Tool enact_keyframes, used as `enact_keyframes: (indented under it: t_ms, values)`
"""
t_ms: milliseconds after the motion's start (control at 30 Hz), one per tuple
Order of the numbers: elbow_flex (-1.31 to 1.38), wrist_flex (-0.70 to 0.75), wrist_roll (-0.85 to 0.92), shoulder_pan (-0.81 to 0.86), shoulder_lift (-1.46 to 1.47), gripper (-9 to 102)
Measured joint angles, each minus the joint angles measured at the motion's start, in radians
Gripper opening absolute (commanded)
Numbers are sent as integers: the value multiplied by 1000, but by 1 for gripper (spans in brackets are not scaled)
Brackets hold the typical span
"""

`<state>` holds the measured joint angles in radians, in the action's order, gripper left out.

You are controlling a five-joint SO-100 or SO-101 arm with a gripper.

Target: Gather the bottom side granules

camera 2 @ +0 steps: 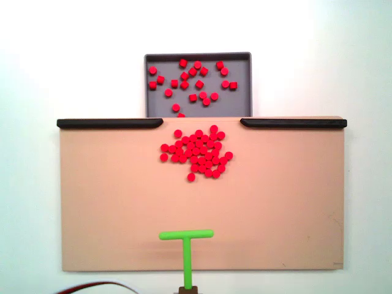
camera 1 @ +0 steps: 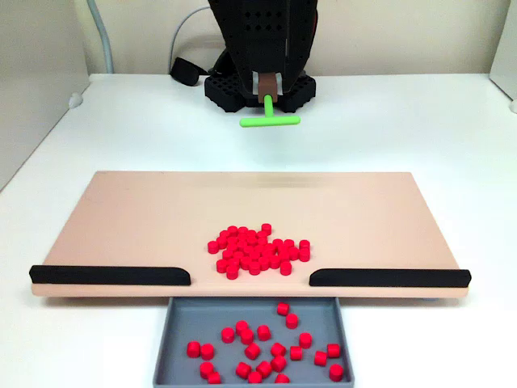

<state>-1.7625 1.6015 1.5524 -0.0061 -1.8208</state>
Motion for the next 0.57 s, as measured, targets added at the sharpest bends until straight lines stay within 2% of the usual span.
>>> enact_keyframes:
  t_ms: [567]
  values:
    - [0, -2, -44, -28, 0, 0]
